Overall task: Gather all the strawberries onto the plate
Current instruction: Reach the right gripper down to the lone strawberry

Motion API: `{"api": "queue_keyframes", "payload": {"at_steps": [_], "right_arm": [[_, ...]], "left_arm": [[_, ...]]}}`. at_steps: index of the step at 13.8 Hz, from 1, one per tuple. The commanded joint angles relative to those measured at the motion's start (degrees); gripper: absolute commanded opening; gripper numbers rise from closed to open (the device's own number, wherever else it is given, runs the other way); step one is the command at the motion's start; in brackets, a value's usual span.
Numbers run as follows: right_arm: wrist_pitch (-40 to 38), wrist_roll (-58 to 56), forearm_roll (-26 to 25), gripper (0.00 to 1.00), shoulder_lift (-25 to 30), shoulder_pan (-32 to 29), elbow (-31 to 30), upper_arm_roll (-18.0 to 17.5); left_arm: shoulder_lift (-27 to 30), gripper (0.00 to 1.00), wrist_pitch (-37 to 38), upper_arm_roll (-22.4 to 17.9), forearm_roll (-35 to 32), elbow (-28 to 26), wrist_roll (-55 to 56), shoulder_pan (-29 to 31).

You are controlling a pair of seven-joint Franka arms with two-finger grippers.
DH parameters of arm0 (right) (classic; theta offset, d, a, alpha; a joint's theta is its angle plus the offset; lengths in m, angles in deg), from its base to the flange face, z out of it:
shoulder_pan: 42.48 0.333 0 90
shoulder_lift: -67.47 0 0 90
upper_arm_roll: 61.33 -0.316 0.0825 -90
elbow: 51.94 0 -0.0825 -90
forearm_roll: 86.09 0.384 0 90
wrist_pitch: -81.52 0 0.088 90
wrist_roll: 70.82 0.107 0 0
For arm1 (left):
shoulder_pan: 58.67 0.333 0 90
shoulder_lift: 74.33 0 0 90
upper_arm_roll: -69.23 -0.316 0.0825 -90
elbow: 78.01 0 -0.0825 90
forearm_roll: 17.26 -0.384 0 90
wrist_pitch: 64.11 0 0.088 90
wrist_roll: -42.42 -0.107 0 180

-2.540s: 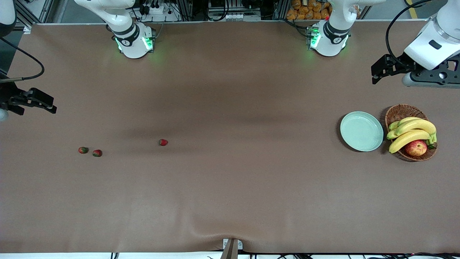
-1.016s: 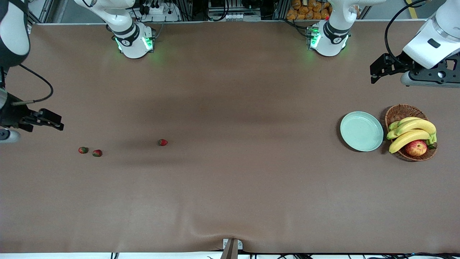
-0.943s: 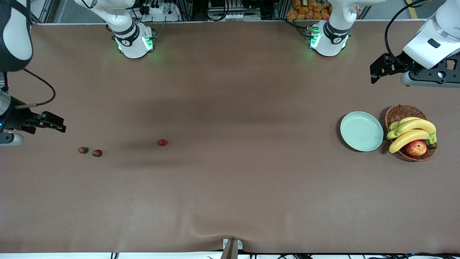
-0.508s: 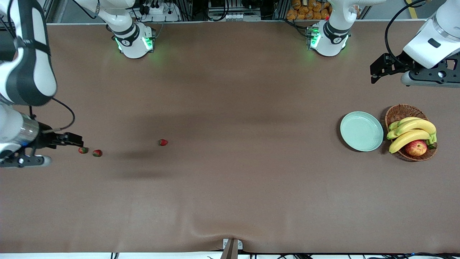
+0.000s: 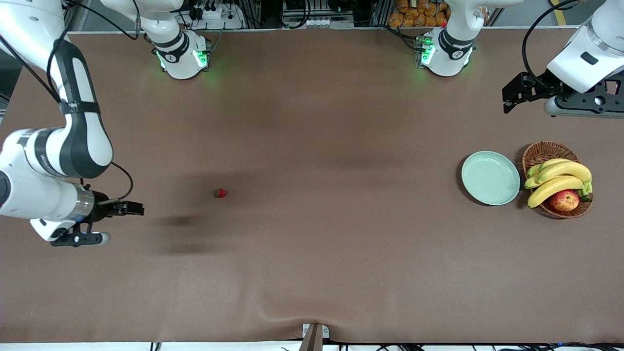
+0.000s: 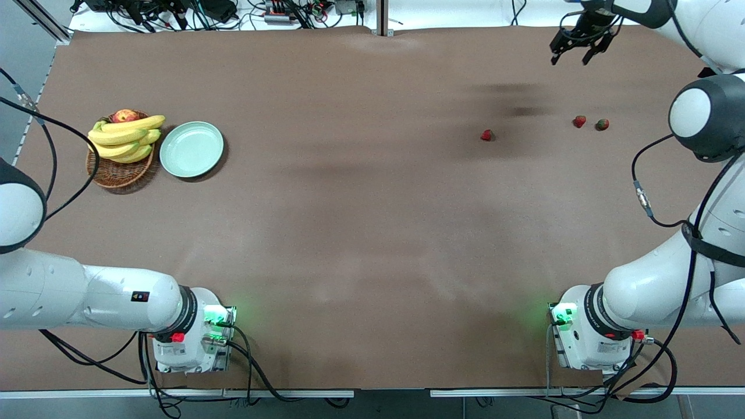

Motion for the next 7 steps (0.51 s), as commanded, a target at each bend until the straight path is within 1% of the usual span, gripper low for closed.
{"api": "queue_keyframes", "payload": {"at_steps": [1, 2, 6, 7], "right_arm": [[1.1, 4.9, 1.7, 1.00, -2.2, 2.8, 0.8, 0.0], [1.6, 6.8, 1.7, 1.00, -3.1, 4.2, 0.6, 0.0], [9.4, 14.9, 1.7, 1.00, -7.4, 10.6, 0.4, 0.0], [10.3, 16.5, 1.5, 1.00, -8.1, 12.4, 0.3, 0.0]], "left_arm": [[0.1, 1.00, 0.7, -0.1, 1.3, 0.6, -0.9, 0.1], [0.1, 1.00, 0.7, -0.1, 1.3, 0.6, -0.9, 0.2], [0.1, 1.00, 0.6, -0.1, 1.3, 0.7, -1.0, 0.3], [0.1, 1.00, 0.5, -0.1, 1.3, 0.7, -1.0, 0.4]]}}
